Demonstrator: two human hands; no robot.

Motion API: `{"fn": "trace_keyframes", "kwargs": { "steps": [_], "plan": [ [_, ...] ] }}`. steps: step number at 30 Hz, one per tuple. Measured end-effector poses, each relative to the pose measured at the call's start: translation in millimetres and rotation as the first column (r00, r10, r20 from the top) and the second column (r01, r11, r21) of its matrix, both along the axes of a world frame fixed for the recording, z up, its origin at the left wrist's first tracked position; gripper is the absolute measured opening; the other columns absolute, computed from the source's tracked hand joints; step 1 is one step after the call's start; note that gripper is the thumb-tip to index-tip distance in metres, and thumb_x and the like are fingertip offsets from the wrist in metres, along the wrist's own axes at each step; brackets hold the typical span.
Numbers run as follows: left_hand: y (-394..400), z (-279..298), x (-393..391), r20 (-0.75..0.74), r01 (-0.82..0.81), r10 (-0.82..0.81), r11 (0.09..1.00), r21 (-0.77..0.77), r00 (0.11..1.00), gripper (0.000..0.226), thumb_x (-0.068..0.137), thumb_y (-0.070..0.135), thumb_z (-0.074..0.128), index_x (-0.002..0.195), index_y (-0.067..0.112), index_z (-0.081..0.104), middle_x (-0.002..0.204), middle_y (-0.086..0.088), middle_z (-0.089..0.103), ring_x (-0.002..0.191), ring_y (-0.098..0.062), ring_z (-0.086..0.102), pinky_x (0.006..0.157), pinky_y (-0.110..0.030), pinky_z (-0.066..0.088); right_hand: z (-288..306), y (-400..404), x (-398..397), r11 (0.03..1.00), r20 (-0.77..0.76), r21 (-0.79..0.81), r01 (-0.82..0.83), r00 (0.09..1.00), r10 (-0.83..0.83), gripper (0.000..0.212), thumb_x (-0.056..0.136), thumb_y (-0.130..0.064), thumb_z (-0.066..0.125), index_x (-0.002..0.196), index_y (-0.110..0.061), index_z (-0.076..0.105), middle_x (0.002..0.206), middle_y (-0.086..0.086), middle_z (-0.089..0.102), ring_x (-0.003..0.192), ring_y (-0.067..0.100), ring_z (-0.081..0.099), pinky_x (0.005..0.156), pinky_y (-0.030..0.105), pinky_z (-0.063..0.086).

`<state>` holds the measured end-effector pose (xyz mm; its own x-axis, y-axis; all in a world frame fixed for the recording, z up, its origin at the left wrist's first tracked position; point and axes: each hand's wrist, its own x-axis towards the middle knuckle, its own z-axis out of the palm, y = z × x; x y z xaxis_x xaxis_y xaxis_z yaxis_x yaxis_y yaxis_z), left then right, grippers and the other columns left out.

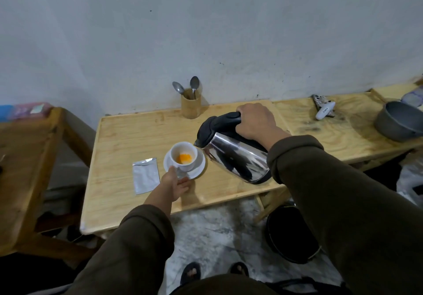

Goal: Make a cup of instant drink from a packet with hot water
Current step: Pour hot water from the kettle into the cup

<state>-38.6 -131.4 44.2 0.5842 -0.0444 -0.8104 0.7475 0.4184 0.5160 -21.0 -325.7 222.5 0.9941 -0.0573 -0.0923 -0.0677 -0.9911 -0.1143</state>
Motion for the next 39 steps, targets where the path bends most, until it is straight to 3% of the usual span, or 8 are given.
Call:
{"fn": "trace_keyframes", "kwargs": {
  "steps": [4,7,10,18,27,30,33,39],
  "plan": [
    [3.8,-6.2,2.6,-0.013,-0.008,0.007,1.000,-0.023,1.000,0.057,0.100,0.035,0.035,0.149,0.011,0.019,0.114,-0.023,0.054,0.110,-0.035,0.056,0.113,-0.045,0.030,1.8,13.5,-0.6,0.999,-0.014,-0.032,-0.002,1.000,0.001,0.005,0.085,-0.011,0.052,0.088,-0.014,0.051,0.093,0.011,0.056,0.084,0.030,0.052,0.067,0.032,0.039],
    [5.4,-7.0,3.9,-0.013,-0.016,0.015,0.999,-0.032,1.000,0.056,0.099,0.034,0.036,0.148,0.011,0.021,0.093,-0.018,0.053,0.091,-0.031,0.056,0.111,-0.044,0.033,1.7,23.1,-2.3,0.998,-0.027,-0.070,0.002,1.000,-0.004,0.019,0.086,-0.011,0.052,0.104,-0.009,0.059,0.105,0.013,0.062,0.098,0.033,0.059,0.069,0.033,0.041],
    [7.4,-7.3,5.0,-0.018,-0.007,0.006,0.999,-0.045,1.000,0.056,0.100,0.034,0.036,0.148,0.010,0.020,0.106,-0.021,0.051,0.106,-0.034,0.054,0.112,-0.045,0.033,0.9,31.8,-3.6,0.994,-0.036,-0.107,-0.004,0.999,0.000,0.022,0.088,-0.011,0.052,0.109,-0.008,0.058,0.108,0.013,0.062,0.099,0.033,0.059,0.069,0.033,0.042],
    [8.7,-9.0,4.6,-0.010,0.031,-0.032,0.999,-0.036,0.999,0.053,0.100,0.034,0.033,0.144,0.006,0.028,0.081,-0.016,0.050,0.073,-0.027,0.052,0.111,-0.041,0.033,1.8,49.8,-1.9,0.986,-0.033,-0.169,0.017,0.999,-0.023,0.028,0.089,-0.014,0.055,0.117,-0.011,0.057,0.113,0.011,0.061,0.103,0.030,0.059,0.070,0.033,0.042],
    [10.8,-3.7,4.5,-0.008,0.038,-0.038,0.999,-0.030,0.999,0.050,0.099,0.033,0.037,0.142,0.007,0.031,0.081,-0.016,0.051,0.072,-0.025,0.052,0.086,-0.037,0.045,3.4,54.7,-1.8,0.982,-0.028,-0.177,0.058,0.998,-0.064,0.028,0.090,-0.015,0.055,0.118,-0.011,0.057,0.115,0.011,0.060,0.106,0.030,0.059,0.072,0.034,0.043],
    [11.0,-2.7,4.8,-0.015,0.041,-0.041,0.999,-0.021,0.999,0.051,0.099,0.032,0.037,0.143,0.007,0.029,0.083,-0.016,0.052,0.074,-0.026,0.053,0.101,-0.039,0.042,4.0,55.1,-1.3,0.980,-0.037,-0.186,0.067,0.997,-0.075,0.028,0.090,-0.014,0.055,0.117,-0.011,0.057,0.116,0.011,0.060,0.107,0.030,0.059,0.072,0.034,0.042],
    [10.4,-1.3,4.5,-0.010,0.049,-0.049,0.999,-0.007,0.999,0.050,0.099,0.031,0.037,0.143,0.008,0.030,0.081,-0.016,0.051,0.072,-0.025,0.052,0.094,-0.036,0.043,4.3,55.0,-0.9,0.979,-0.036,-0.189,0.073,0.996,-0.081,0.026,0.090,-0.013,0.055,0.116,-0.010,0.057,0.114,0.011,0.061,0.106,0.030,0.059,0.072,0.034,0.041],
    [11.9,-2.5,6.5,-0.012,0.054,-0.054,0.998,-0.014,0.998,0.049,0.100,0.031,0.036,0.143,0.010,0.029,0.080,-0.015,0.050,0.071,-0.024,0.051,0.099,-0.039,0.045,4.3,54.1,-1.3,0.979,-0.019,-0.186,0.082,0.996,-0.087,0.026,0.090,-0.013,0.055,0.115,-0.010,0.058,0.113,0.010,0.061,0.104,0.029,0.060,0.071,0.033,0.042]
  ]
}}
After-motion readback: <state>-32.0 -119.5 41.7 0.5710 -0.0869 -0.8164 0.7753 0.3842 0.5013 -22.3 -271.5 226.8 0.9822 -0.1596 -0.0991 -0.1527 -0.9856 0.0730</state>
